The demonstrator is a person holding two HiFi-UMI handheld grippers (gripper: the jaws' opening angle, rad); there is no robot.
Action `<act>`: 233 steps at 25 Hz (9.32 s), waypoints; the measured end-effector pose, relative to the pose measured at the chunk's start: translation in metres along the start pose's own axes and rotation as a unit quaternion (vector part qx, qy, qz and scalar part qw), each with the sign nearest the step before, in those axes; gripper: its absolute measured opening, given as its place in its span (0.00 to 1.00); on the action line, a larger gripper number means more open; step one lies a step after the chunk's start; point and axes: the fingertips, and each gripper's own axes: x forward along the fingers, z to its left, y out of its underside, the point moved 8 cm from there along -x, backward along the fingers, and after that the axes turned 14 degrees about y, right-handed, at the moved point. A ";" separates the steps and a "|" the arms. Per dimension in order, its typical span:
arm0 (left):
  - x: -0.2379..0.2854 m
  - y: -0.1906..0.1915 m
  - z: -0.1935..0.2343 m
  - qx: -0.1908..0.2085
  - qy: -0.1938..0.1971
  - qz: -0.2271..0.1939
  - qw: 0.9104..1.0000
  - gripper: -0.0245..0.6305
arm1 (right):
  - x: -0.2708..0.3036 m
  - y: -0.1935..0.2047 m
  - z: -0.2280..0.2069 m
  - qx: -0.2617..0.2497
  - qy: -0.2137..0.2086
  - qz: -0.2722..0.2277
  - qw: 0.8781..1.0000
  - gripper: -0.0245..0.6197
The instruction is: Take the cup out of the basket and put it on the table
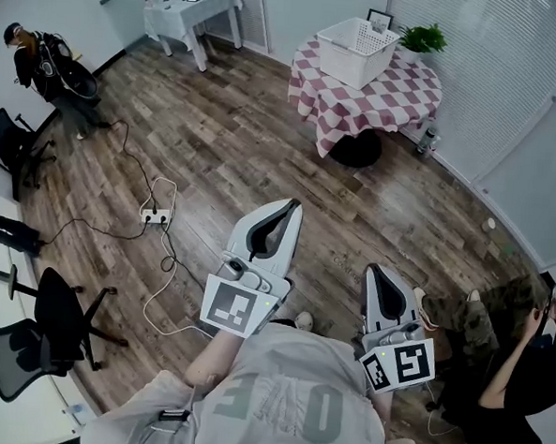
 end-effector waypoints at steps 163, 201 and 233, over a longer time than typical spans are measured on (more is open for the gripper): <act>0.712 0.339 0.691 -0.093 0.024 0.073 0.993 0.04 | 1.098 0.083 -0.334 -0.126 -0.111 0.469 0.867 0.41; 0.716 0.356 0.702 -0.111 0.019 0.086 0.990 0.04 | 1.112 0.160 -0.338 -0.186 -0.082 0.585 0.785 0.08; 0.702 0.293 0.648 -0.073 0.071 0.050 0.994 0.04 | 0.995 -0.055 -0.339 -0.007 0.042 0.272 0.961 0.08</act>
